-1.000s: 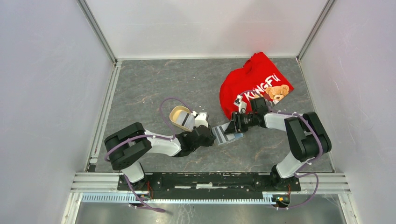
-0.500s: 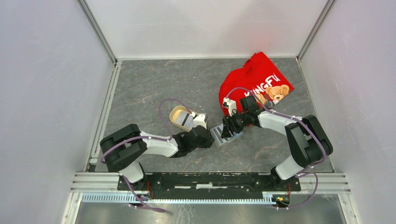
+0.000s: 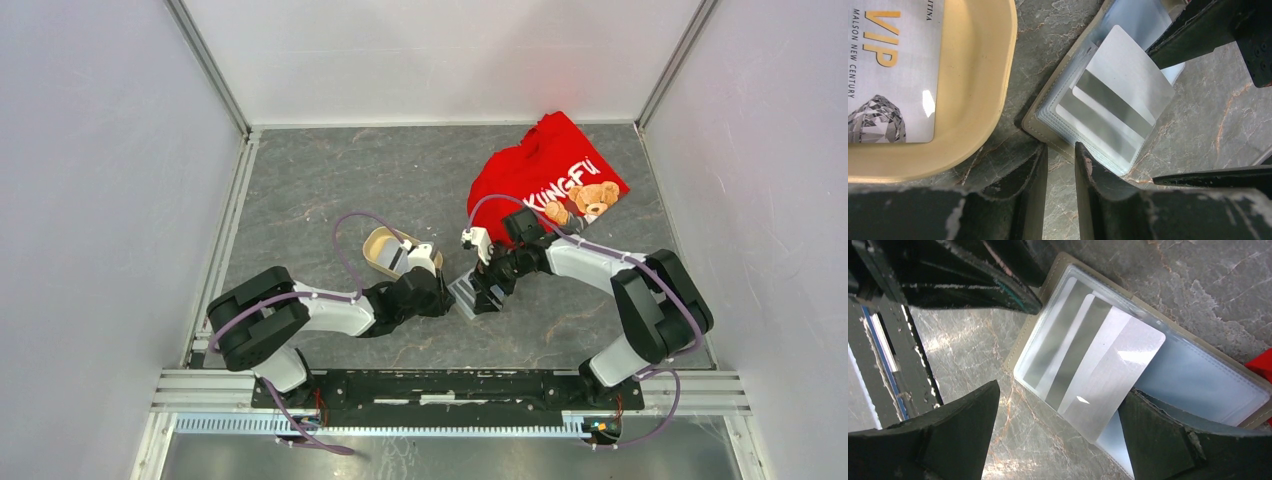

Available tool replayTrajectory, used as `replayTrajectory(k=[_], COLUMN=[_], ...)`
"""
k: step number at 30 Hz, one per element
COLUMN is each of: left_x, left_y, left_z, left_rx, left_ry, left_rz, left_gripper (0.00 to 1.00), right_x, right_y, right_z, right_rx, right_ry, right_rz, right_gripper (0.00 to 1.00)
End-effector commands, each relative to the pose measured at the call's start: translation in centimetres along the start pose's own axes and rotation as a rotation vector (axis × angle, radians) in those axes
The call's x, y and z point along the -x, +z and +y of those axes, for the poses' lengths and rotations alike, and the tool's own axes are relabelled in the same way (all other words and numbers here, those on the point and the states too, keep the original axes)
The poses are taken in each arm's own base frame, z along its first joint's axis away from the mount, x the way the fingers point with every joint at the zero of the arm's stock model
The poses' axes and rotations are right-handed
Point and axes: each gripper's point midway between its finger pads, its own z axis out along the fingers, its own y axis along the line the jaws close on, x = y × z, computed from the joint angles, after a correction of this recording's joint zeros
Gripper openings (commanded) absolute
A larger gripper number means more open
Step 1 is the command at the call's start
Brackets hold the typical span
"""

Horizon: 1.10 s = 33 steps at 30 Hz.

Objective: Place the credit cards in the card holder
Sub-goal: Insert the credit card into the card holder.

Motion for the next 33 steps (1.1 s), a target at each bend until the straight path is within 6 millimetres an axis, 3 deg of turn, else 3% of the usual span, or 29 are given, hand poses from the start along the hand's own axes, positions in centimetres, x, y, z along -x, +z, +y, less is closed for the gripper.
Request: replayTrajectory(k=[1, 7, 12, 17, 21, 27, 33], left_x=[0.1, 0.1, 0.5, 0.4, 0.4, 0.6, 0.7], left_y=[-0.3, -0.7, -1.1, -1.0, -1.0, -1.5, -1.6], left_z=[-0.1, -0.1, -0.3, -0.9, -1.1, -0.9, -1.3], left_rx=[-0.008, -0.018, -0.032, -0.059, -0.068, -0.072, -0.091], left_ry=[-0.028, -0.044, -0.053, -0.062, -0.072, -0.08, -0.091], left_rz=[0.002, -0.004, -0.017, -0.01, -0.01, -0.023, -0.024], left_gripper=[0.33, 0.32, 0.32, 0.32, 0.32, 0.32, 0.32], right_x=[0.7, -0.1, -0.4, -0.4, 0.3, 0.2, 0.0], right_y=[-0.7, -1.1, -1.1, 0.0, -0.3, -1.3, -1.1], right_z=[0.9, -0.6, -0.8, 1.2, 1.5, -0.9, -0.1], right_rx=[0.025, -0.05, -0.064, -0.02, -0.017, -0.096, -0.002], right_ry=[-0.107, -0.134, -0.156, -0.219, -0.259, -0.164, -0.076], right_rz=[-0.002, 0.039, 0.047, 0.065, 0.052, 0.039, 0.007], right_gripper=[0.92, 0.92, 0.88, 0.86, 0.84, 0.85, 0.86])
